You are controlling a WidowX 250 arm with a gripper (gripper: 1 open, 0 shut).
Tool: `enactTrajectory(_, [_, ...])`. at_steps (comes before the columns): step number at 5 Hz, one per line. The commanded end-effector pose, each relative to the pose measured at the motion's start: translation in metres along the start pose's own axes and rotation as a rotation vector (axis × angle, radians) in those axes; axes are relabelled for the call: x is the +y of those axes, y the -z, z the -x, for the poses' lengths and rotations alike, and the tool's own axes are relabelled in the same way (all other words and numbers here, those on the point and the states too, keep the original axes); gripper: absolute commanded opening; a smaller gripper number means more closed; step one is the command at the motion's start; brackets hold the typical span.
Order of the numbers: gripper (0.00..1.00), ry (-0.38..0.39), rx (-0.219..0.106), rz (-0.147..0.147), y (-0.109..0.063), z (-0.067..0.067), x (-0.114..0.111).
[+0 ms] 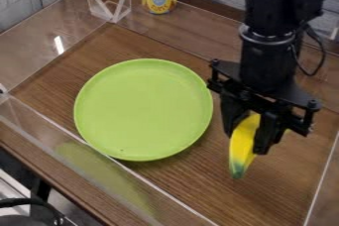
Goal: Remove the banana from inside the green plate and put it on the table
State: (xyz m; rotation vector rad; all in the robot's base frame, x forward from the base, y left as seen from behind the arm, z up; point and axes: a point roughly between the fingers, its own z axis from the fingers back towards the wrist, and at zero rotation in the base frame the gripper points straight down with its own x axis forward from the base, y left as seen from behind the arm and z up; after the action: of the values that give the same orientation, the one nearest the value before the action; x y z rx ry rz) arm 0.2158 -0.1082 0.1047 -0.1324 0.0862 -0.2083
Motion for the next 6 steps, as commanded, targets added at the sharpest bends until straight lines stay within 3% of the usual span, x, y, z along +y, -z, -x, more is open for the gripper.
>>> enactTrajectory(1, [0.0, 0.016, -0.048, 0.012, -0.0112, 0.0006, -0.0053])
enactTrajectory(6, [0.0, 0.0, -0.036, 0.021, -0.009, 0.0039, -0.0063])
